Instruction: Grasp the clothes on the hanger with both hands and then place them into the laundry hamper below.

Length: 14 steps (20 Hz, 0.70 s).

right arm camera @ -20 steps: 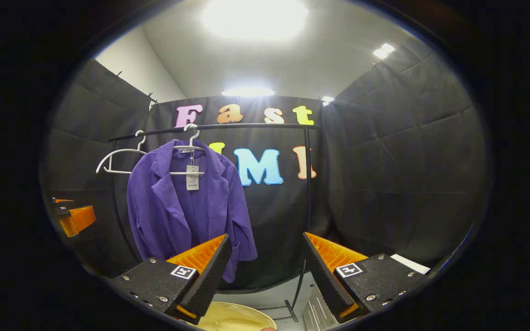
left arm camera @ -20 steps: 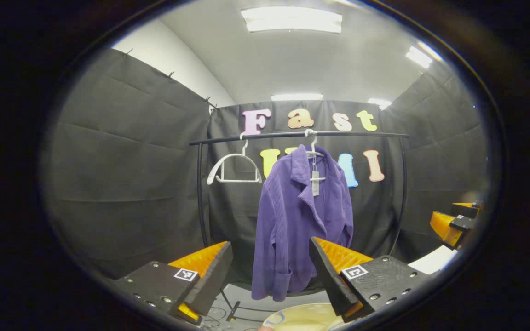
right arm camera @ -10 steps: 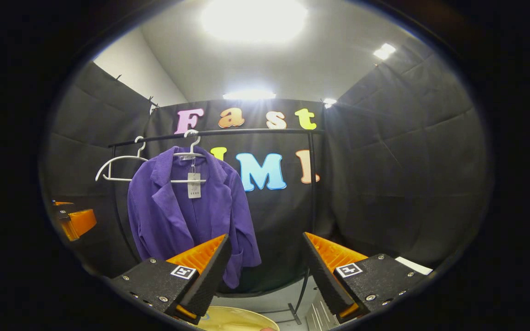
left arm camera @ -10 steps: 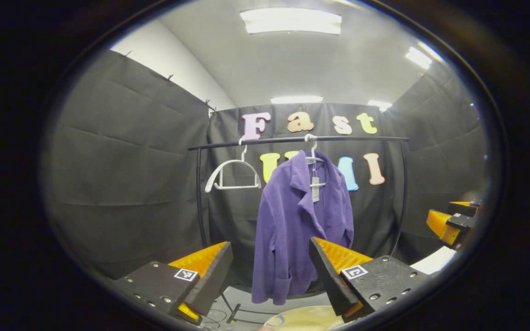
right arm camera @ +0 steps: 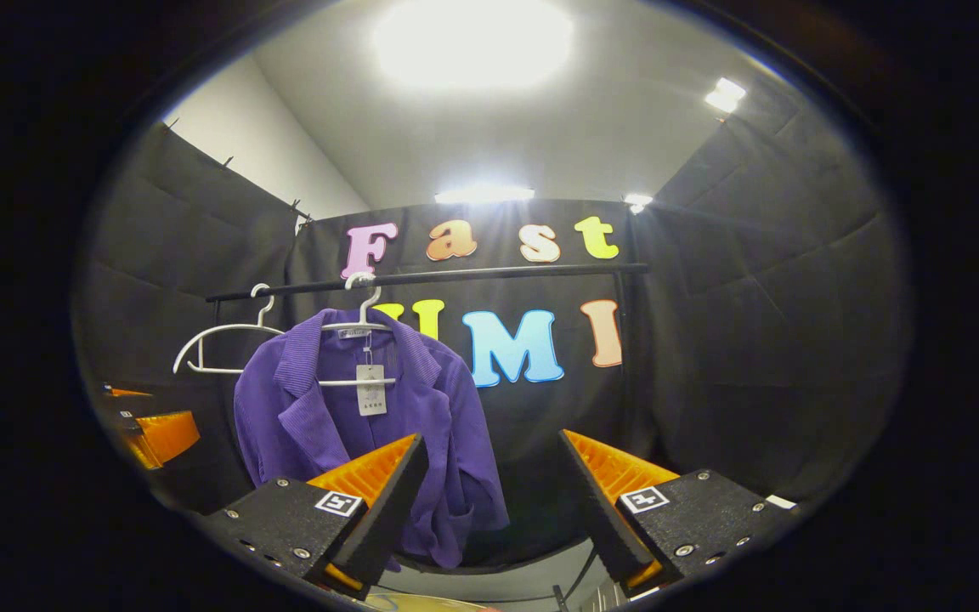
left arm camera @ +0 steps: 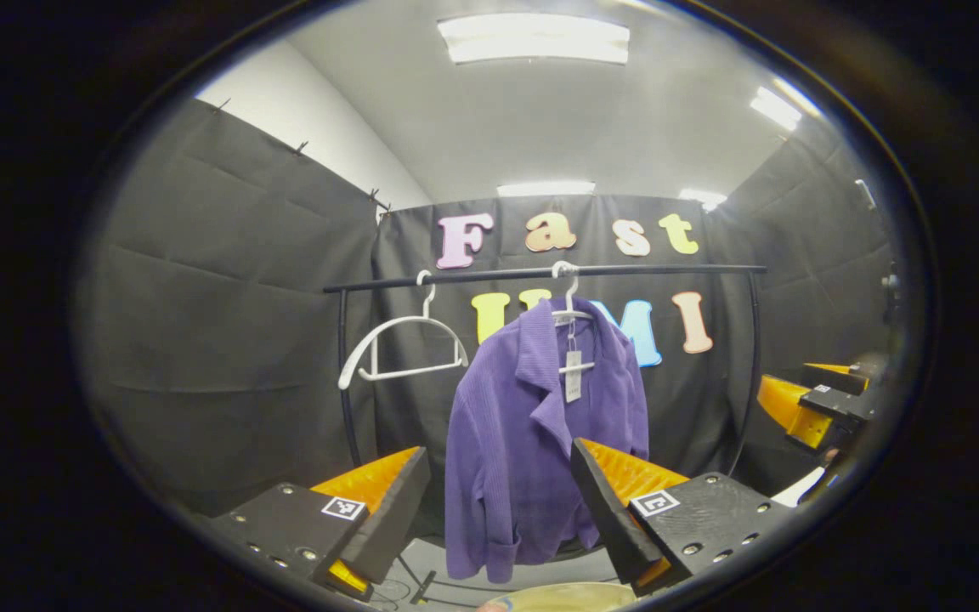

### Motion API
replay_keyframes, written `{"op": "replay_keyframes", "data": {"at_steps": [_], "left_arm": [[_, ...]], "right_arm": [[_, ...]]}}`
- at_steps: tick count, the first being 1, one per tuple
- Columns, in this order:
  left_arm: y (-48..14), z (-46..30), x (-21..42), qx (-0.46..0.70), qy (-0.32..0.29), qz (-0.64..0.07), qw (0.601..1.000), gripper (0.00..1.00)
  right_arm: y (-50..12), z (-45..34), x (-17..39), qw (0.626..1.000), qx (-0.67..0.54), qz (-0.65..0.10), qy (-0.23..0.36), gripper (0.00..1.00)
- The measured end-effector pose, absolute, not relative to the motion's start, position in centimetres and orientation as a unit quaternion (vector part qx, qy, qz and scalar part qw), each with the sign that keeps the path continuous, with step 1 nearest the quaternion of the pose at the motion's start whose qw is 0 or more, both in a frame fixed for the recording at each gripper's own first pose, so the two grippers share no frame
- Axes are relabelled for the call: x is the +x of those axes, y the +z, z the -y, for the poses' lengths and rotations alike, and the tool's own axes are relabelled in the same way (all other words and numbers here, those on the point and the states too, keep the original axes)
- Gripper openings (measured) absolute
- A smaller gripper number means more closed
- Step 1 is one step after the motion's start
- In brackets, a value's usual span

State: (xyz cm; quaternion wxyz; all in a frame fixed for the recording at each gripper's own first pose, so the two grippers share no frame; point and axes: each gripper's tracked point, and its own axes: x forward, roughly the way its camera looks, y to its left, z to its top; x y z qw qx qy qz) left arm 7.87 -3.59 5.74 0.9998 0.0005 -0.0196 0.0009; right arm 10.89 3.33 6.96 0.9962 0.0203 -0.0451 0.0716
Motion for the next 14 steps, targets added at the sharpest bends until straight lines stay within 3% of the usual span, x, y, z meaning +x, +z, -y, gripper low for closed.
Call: {"op": "replay_keyframes", "data": {"at_steps": [14], "left_arm": [[7.5, 7.7, 17.9, -0.003, 0.045, 0.024, 0.999, 1.0]], "right_arm": [[9.6, -8.3, 22.3, 0.984, 0.047, 0.063, 0.161, 0.93]]}}
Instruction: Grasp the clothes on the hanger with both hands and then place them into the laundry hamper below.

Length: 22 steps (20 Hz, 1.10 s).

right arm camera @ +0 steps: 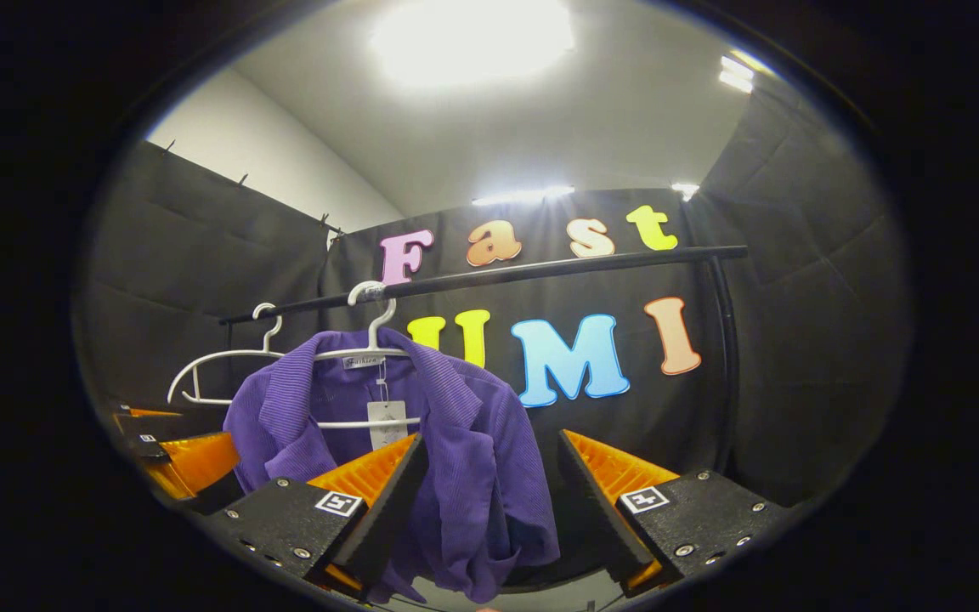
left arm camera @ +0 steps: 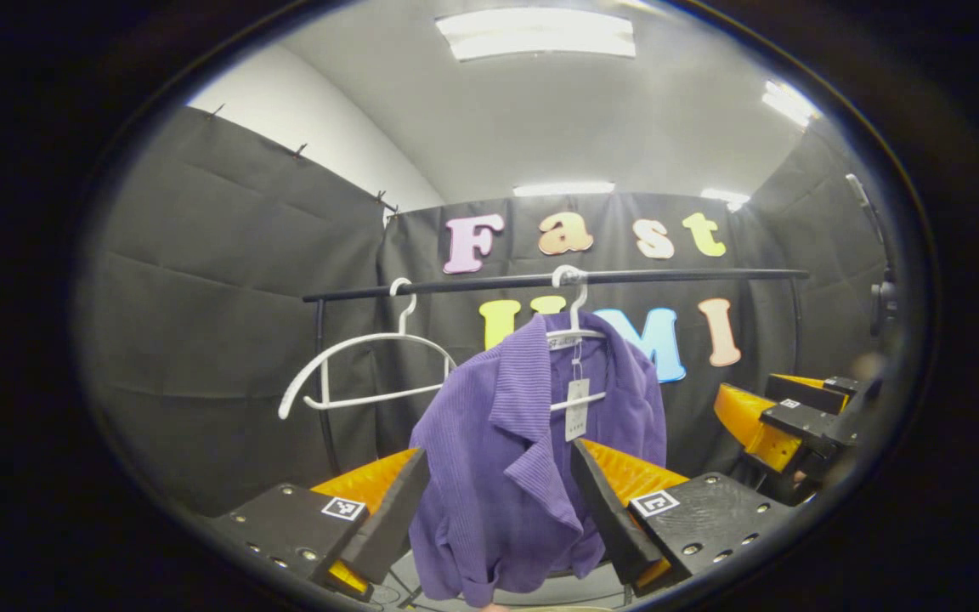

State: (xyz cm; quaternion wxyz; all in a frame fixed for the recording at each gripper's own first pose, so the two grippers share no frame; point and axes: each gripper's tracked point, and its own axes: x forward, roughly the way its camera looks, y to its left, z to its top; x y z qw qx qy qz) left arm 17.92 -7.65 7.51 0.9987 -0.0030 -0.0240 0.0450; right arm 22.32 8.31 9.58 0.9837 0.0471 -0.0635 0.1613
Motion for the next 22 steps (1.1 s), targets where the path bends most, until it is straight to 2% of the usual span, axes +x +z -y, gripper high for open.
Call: {"op": "replay_keyframes", "data": {"at_steps": [14, 22], "left_arm": [[4.7, 8.8, 26.4, -0.011, 0.103, 0.005, 0.995, 1.0], [2.5, 8.4, 29.5, -0.015, 0.134, -0.015, 0.991, 1.0]], "right_arm": [[8.0, -13.3, 31.2, 0.972, 0.068, 0.044, 0.22, 0.94], [4.1, -15.9, 34.6, 0.966, 0.074, 0.0, 0.248, 0.94]]}}
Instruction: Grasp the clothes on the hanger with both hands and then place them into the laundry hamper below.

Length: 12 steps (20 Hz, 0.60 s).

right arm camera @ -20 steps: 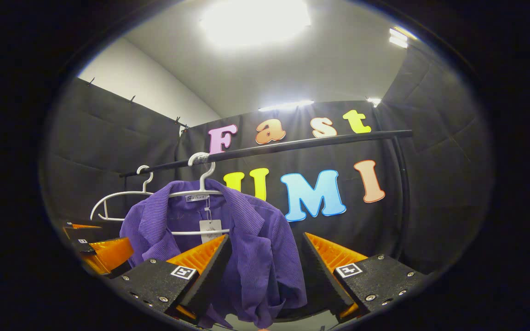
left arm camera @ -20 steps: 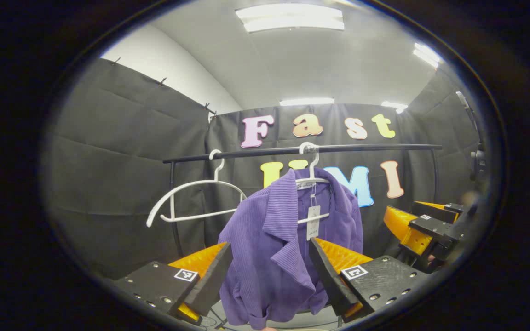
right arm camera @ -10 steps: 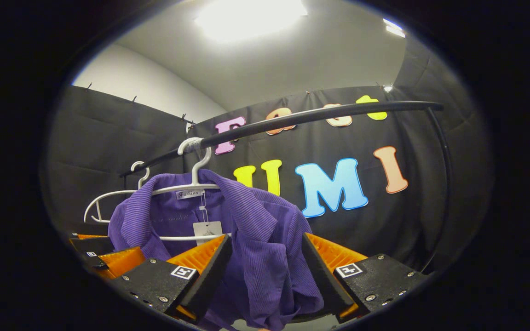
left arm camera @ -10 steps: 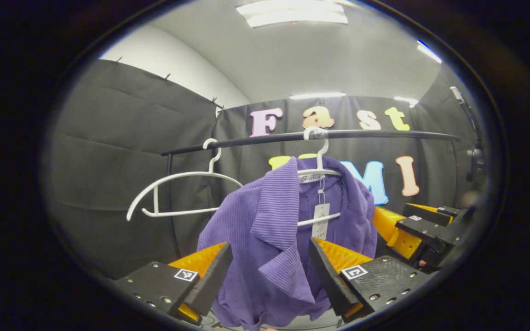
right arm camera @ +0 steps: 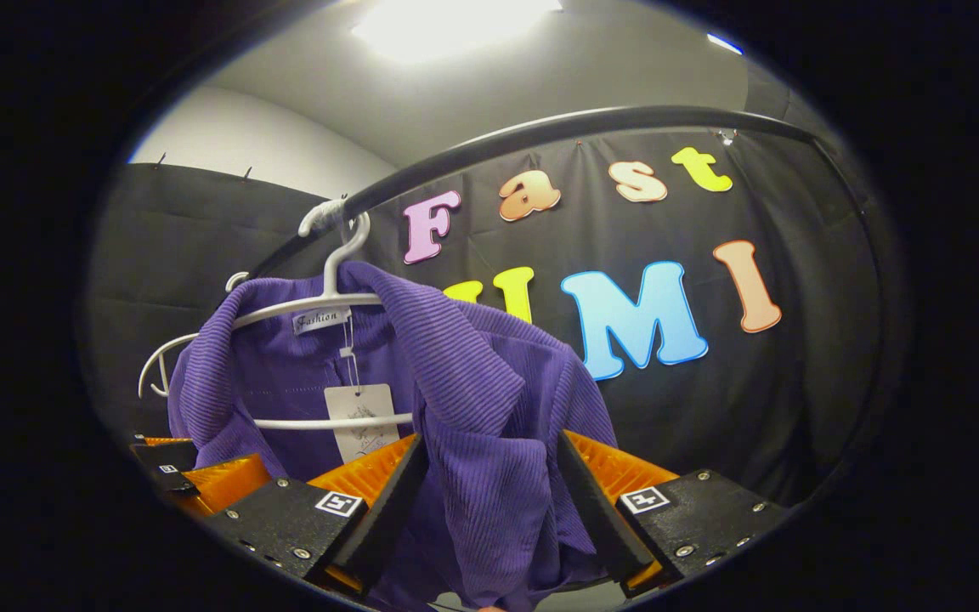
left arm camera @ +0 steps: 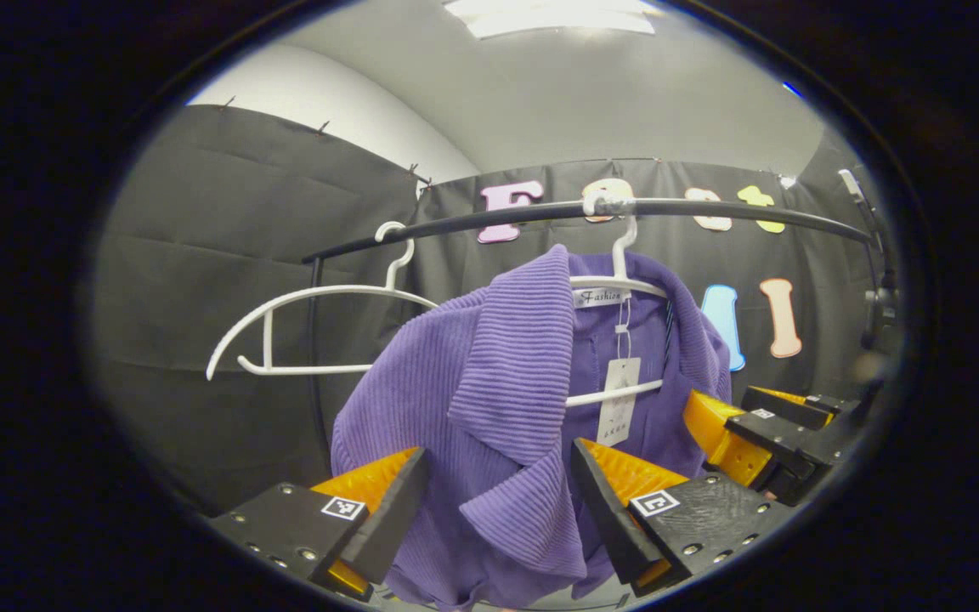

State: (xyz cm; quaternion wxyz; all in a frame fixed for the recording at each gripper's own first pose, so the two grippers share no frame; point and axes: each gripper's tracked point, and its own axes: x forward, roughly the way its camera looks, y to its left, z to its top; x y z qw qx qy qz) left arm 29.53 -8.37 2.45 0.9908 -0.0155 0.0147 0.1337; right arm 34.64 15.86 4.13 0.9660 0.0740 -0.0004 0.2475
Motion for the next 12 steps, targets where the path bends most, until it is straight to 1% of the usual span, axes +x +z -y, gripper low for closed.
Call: {"op": "replay_keyframes", "data": {"at_steps": [1, 2, 3, 4, 6, 9, 10, 11, 12], "left_arm": [[2.4, 8.5, 29.7, -0.012, 0.138, -0.015, 0.99, 1.0], [2.3, 8.5, 29.9, -0.007, 0.142, -0.016, 0.99, 0.97], [2.2, 8.4, 30.1, -0.004, 0.148, -0.016, 0.989, 0.96], [2.2, 8.5, 30.3, -0.001, 0.152, -0.016, 0.988, 1.0], [1.8, 8.7, 30.8, 0.007, 0.153, -0.019, 0.988, 1.0], [1.2, 8.9, 31.3, 0.022, 0.159, -0.023, 0.987, 1.0], [1.0, 8.8, 31.7, 0.024, 0.16, -0.023, 0.987, 1.0], [0.9, 8.6, 31.6, 0.025, 0.164, -0.022, 0.986, 0.91], [0.7, 8.7, 31.8, 0.023, 0.16, -0.023, 0.987, 0.82]], "right_arm": [[3.6, -16.3, 35.0, 0.965, 0.077, -0.007, 0.251, 0.94], [3.0, -16.7, 35.3, 0.963, 0.08, -0.013, 0.258, 0.94], [2.6, -17.2, 35.5, 0.96, 0.084, -0.019, 0.266, 0.94], [2.1, -17.5, 35.7, 0.958, 0.087, -0.025, 0.271, 0.94], [1.4, -17.9, 36.0, 0.957, 0.09, -0.033, 0.274, 0.94], [1.6, -18.3, 36.2, 0.955, 0.089, -0.026, 0.282, 0.94], [1.6, -18.5, 36.2, 0.955, 0.089, -0.024, 0.283, 0.88], [1.6, -18.5, 36.4, 0.955, 0.089, -0.023, 0.281, 0.84], [1.6, -18.7, 36.6, 0.955, 0.091, -0.024, 0.28, 0.74]]}}
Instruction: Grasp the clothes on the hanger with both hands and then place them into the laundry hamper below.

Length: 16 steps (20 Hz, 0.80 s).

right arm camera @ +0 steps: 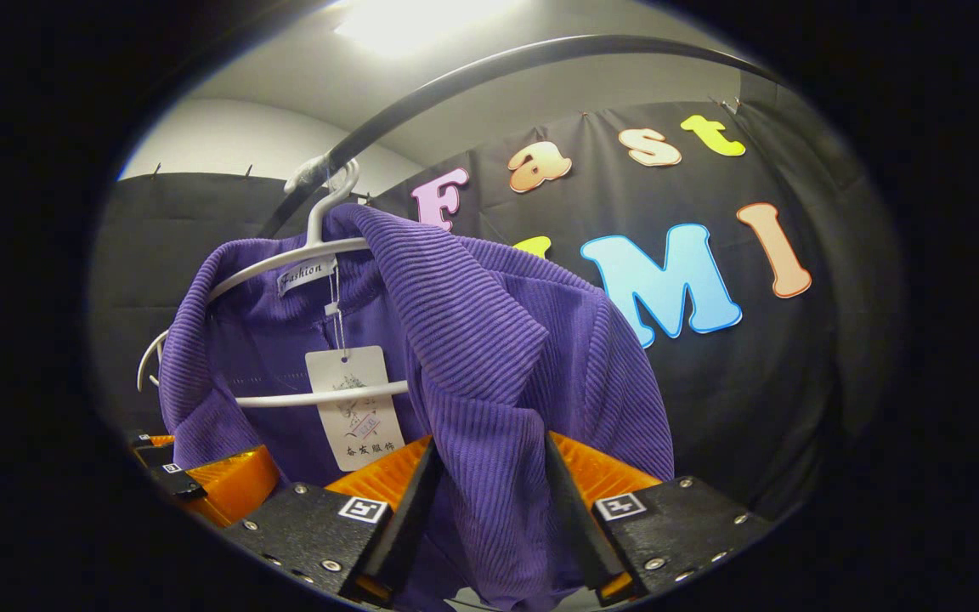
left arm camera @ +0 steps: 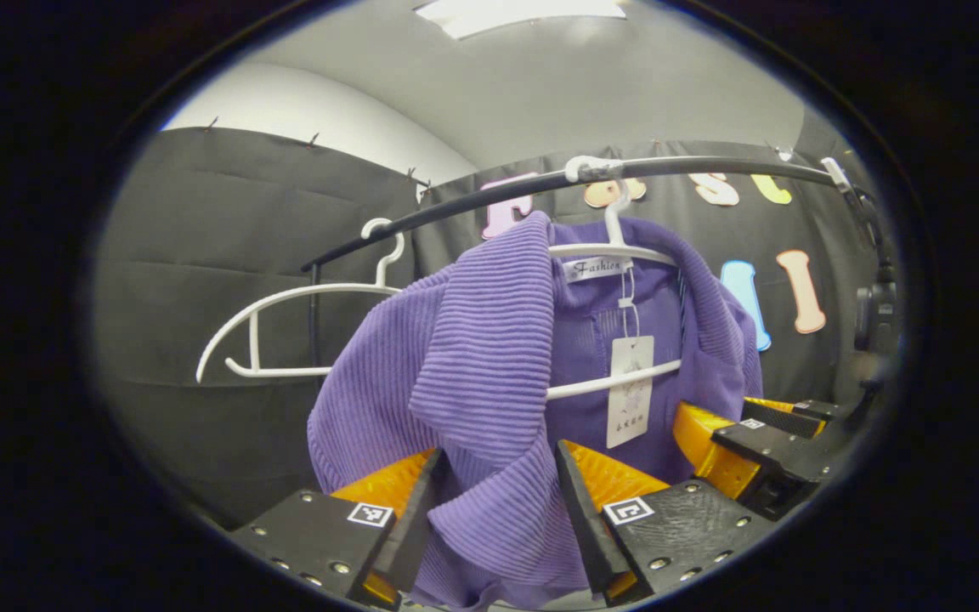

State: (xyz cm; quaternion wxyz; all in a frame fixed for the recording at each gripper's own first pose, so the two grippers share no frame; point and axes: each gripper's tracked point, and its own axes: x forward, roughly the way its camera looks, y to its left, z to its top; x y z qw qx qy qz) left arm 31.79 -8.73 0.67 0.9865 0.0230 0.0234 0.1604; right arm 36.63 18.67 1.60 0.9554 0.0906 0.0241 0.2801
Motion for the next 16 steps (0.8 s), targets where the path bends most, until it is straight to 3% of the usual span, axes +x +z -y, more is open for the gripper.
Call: {"op": "replay_keyframes", "data": {"at_steps": [1, 2, 3, 4, 5, 6, 7, 10, 11, 12, 16], "left_arm": [[0.6, 8.8, 31.9, 0.023, 0.157, -0.024, 0.987, 0.82], [0.6, 8.8, 32.0, 0.024, 0.156, -0.027, 0.987, 0.82], [0.4, 8.8, 32.3, 0.023, 0.153, -0.03, 0.988, 0.69], [0.5, 8.9, 32.7, 0.021, 0.145, -0.031, 0.989, 0.57], [0.3, 9.0, 32.8, 0.017, 0.137, -0.033, 0.99, 0.63], [0.1, 9.1, 33.0, 0.008, 0.128, -0.032, 0.991, 0.44], [0.1, 9.1, 32.9, 0.003, 0.121, -0.029, 0.992, 0.43], [0.5, 9.4, 32.5, -0.006, 0.101, -0.026, 0.994, 0.15], [0.7, 8.8, 32.2, -0.001, 0.108, -0.023, 0.994, 0.15], [1.2, 8.9, 32.1, 0.0, 0.102, -0.02, 0.995, 0.05], [3.2, 8.7, 30.7, 0.006, 0.1, 0.001, 0.995, 0.0]], "right_arm": [[1.6, -19.1, 36.8, 0.952, 0.095, -0.027, 0.288, 0.68], [1.7, -19.5, 36.8, 0.95, 0.097, -0.028, 0.295, 0.57], [1.9, -19.5, 36.9, 0.949, 0.098, -0.025, 0.299, 0.51], [2.2, -19.2, 37.5, 0.951, 0.096, -0.015, 0.293, 0.31], [2.5, -19.2, 37.7, 0.95, 0.097, -0.006, 0.296, 0.16], [2.7, -19.6, 37.2, 0.947, 0.097, 0.001, 0.307, 0.06], [3.0, -19.4, 37.2, 0.947, 0.093, 0.012, 0.306, 0.04], [3.9, -18.3, 37.1, 0.952, 0.083, 0.053, 0.288, 0.03], [4.6, -17.9, 37.0, 0.954, 0.082, 0.069, 0.28, 0.03], [5.1, -17.5, 36.9, 0.955, 0.078, 0.083, 0.272, 0.03], [8.0, -15.7, 36.9, 0.958, 0.076, 0.129, 0.246, 0.03]]}}
